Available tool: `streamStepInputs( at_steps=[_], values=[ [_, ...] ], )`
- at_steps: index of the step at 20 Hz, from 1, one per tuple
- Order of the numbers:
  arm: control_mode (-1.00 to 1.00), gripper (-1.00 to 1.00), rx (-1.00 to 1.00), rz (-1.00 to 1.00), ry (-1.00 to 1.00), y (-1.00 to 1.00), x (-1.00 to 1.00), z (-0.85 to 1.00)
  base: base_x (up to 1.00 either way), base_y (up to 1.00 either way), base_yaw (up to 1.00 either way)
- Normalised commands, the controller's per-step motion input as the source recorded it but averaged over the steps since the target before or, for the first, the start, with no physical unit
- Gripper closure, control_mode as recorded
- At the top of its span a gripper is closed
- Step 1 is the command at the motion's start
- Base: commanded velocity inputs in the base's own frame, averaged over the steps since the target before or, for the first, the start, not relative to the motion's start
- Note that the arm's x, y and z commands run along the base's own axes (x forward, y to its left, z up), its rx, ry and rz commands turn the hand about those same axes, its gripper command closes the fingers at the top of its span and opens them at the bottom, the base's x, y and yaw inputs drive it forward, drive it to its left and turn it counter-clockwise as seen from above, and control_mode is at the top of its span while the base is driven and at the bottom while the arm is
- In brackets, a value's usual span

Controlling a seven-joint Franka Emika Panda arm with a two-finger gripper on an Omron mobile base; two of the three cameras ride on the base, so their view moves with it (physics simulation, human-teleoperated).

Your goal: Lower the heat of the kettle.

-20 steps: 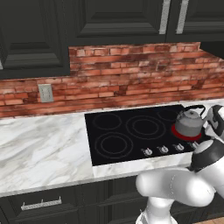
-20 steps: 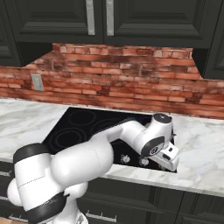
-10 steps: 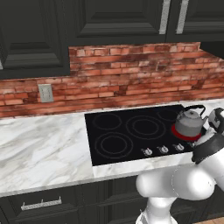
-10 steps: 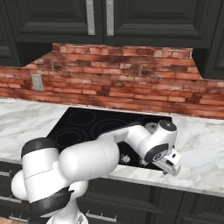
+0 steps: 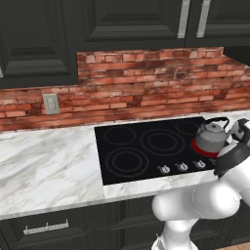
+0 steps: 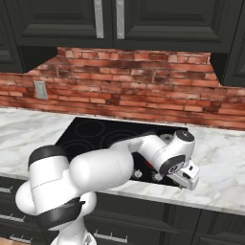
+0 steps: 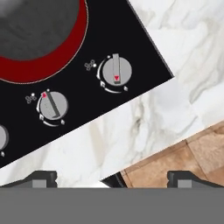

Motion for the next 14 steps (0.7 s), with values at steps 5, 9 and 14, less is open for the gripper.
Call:
streamStepInputs(
  at_steps=[5,9,14],
  values=[
    [-1.0,-1.0,0.0,0.0,0.0,0.0,0.07,-0.12,0.0,0.0,0.0],
    [-1.0,-1.0,0.0,0.0,0.0,0.0,0.08,-0.15,0.0,0.0,0.0],
    [-1.0,-1.0,0.0,0.0,0.0,0.0,0.11,-0.07,0.0,0.0,0.0]
  ],
)
